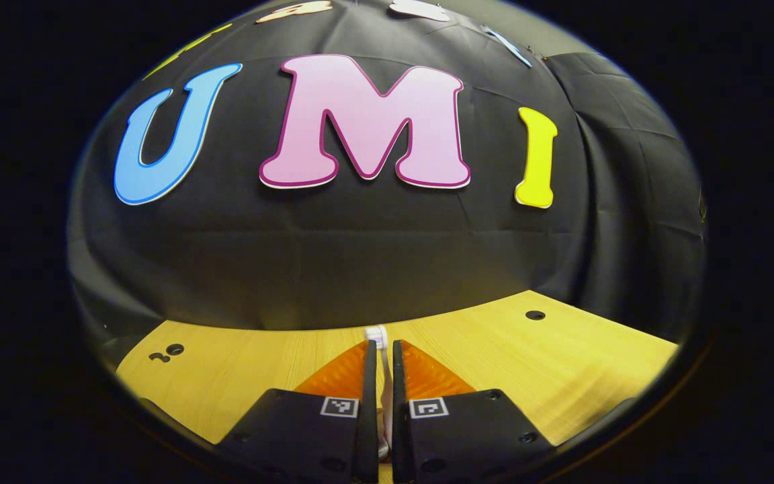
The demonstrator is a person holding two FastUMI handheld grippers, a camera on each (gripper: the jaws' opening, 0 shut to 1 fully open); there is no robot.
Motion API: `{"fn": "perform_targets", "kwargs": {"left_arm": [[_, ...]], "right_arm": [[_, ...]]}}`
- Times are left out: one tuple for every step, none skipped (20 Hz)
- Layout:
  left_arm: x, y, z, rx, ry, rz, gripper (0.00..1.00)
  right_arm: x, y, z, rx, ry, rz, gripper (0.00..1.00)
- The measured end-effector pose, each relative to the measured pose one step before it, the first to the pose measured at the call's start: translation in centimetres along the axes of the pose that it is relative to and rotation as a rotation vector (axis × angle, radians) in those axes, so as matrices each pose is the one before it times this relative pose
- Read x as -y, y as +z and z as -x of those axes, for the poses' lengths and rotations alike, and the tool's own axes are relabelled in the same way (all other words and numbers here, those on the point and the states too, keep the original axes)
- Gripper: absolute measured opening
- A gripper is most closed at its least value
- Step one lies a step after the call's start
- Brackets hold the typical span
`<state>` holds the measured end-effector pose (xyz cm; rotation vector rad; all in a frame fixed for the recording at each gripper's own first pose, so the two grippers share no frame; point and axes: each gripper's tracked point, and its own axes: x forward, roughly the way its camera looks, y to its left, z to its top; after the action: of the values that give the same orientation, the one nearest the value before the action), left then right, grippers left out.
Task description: Put the toothbrush and toothpaste on the desktop into the cup, then pick up the cup and place it on the coaster on the desktop.
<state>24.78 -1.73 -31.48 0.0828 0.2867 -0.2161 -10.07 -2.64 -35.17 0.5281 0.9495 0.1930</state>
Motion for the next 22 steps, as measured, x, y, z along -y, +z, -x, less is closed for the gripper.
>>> {"fn": "perform_targets", "kwargs": {"left_arm": [[0.117,-0.042,0.206,-0.00927,-0.00348,-0.00281,0.12],[-0.014,-0.088,0.327,-0.01161,0.00305,-0.00957,0.13],[0.127,0.023,0.404,-0.01066,0.00044,-0.00970,0.15],[0.187,0.121,0.378,-0.00504,-0.00482,-0.00617,0.17],[0.189,0.299,0.507,-0.00025,-0.00383,-0.00007,0.20],[0.125,0.182,0.524,-0.00211,-0.00233,0.00124,0.22],[0.141,0.193,0.541,-0.00476,-0.00060,-0.00166,0.22],[0.093,0.123,0.737,-0.00540,0.00105,-0.00136,0.22],[0.177,0.199,0.747,-0.00616,-0.00492,0.00031,0.22],[0.203,0.042,0.813,-0.00534,-0.00262,0.00373,0.22],[0.157,-0.045,0.858,-0.00765,-0.00620,0.00437,0.28],[-0.121,-0.077,0.801,-0.00859,-0.00021,-0.00139,0.26],[-0.267,-0.169,0.754,-0.01338,0.00450,-0.00316,0.32],[-0.363,-0.519,0.720,-0.01904,0.00019,0.00007,0.37],[-0.451,-0.381,0.745,-0.01867,0.00068,0.00313,0.41],[-0.345,-0.359,0.780,-0.01820,-0.00426,0.00282,0.50],[-0.374,-0.336,0.650,-0.02215,-0.00689,0.00084,0.51],[-0.400,-0.471,0.584,-0.02305,-0.01459,-0.00295,0.52],[-0.256,-0.676,0.511,-0.03512,-0.02053,-0.00259,0.53],[-0.276,-0.855,0.229,-0.04056,-0.01532,0.00150,0.54],[-0.270,-1.006,0.270,-0.03772,-0.01473,0.00648,0.56],[-0.485,-0.836,0.187,-0.02834,-0.01034,0.00892,0.58]], "right_arm": [[-0.017,0.165,0.064,0.00383,0.00139,-0.00004,0.47],[0.009,0.063,0.034,0.00083,0.00043,0.00020,0.47],[-0.009,0.052,0.137,0.00201,0.00006,-0.00126,0.47],[-0.091,0.023,0.071,0.00099,0.00119,-0.00291,0.47],[-0.092,0.090,0.092,0.00150,0.00076,-0.00356,0.46],[-0.194,0.069,0.126,-0.00026,0.00364,-0.00336,0.47],[-0.231,-0.088,0.034,-0.00013,0.00432,-0.00007,0.47],[-0.113,-0.008,0.108,-0.00071,0.00199,0.00600,0.47],[-0.206,-0.097,0.085,-0.00314,0.00262,0.00967,0.47],[-0.093,-0.023,0.128,-0.00192,0.00026,0.00920,0.47],[-0.198,-0.026,0.033,-0.00048,0.00409,0.00604,0.47],[-0.317,-0.042,0.039,-0.00256,0.00844,0.00347,0.47],[-0.229,-0.174,0.083,-0.00162,0.00619,0.00240,0.47],[-0.160,-0.050,0.146,-0.00086,0.00552,0.00228,0.47],[-0.191,-0.201,-0.020,-0.00275,0.00355,0.00478,0.47],[-0.085,-0.080,0.001,-0.00052,0.00337,0.00391,0.47],[-0.064,-0.040,0.144,-0.00011,0.00241,0.00201,0.47],[-0.023,0.037,0.087,0.00346,0.00401,-0.00274,0.47],[0.021,0.000,-0.086,-0.00078,0.00283,-0.00340,0.46],[0.003,0.036,0.038,0.00002,0.00208,0.00107,0.46],[0.146,-0.047,0.046,0.00080,-0.00017,0.00265,0.46],[0.149,0.058,0.049,0.00102,-0.00130,0.00176,0.47]]}}
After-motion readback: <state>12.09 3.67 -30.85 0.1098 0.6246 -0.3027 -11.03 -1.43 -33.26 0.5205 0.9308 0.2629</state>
